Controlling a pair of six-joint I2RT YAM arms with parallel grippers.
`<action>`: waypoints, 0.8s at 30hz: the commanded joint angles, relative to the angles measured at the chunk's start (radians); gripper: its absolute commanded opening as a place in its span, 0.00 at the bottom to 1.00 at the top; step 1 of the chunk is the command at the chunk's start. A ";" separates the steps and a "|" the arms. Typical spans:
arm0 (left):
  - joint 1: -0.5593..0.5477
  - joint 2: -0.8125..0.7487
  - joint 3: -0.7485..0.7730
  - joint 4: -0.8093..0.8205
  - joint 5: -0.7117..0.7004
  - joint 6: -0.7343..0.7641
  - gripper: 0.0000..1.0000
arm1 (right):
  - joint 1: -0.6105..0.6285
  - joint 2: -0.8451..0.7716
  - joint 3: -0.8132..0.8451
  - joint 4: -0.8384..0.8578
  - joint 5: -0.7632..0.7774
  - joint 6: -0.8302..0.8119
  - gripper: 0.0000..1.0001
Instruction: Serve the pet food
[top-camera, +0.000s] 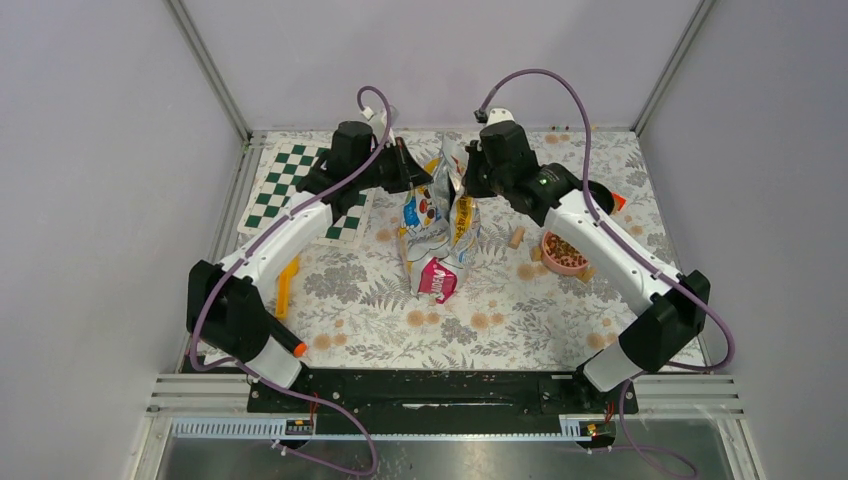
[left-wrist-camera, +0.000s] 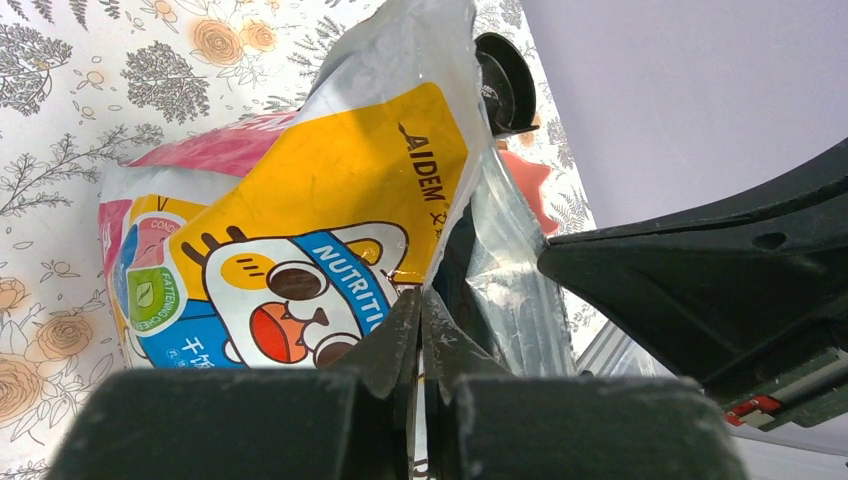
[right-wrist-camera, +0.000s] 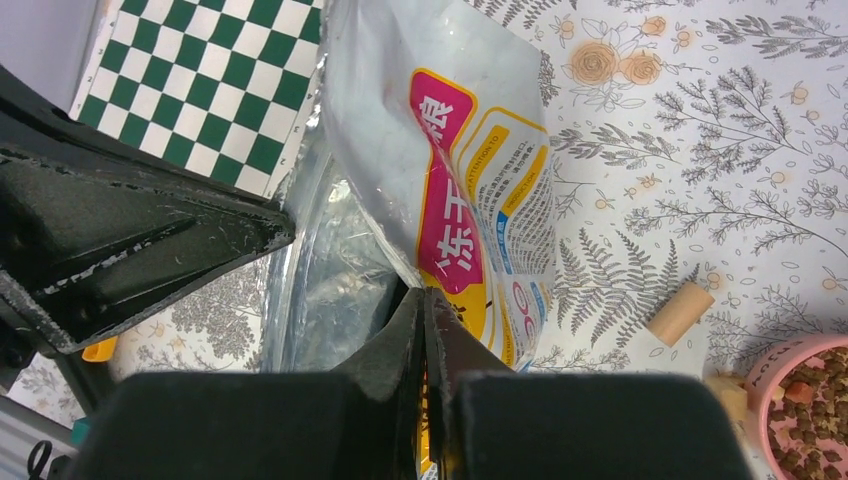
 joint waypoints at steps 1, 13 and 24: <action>0.015 -0.042 0.064 -0.057 0.028 0.036 0.00 | -0.008 -0.052 0.029 -0.056 -0.030 -0.040 0.00; -0.076 0.060 0.149 -0.129 0.038 0.069 0.18 | 0.027 0.067 0.121 -0.120 -0.135 -0.067 0.14; -0.092 0.063 0.197 -0.217 -0.092 0.094 0.00 | 0.050 0.105 0.157 -0.168 -0.055 -0.071 0.06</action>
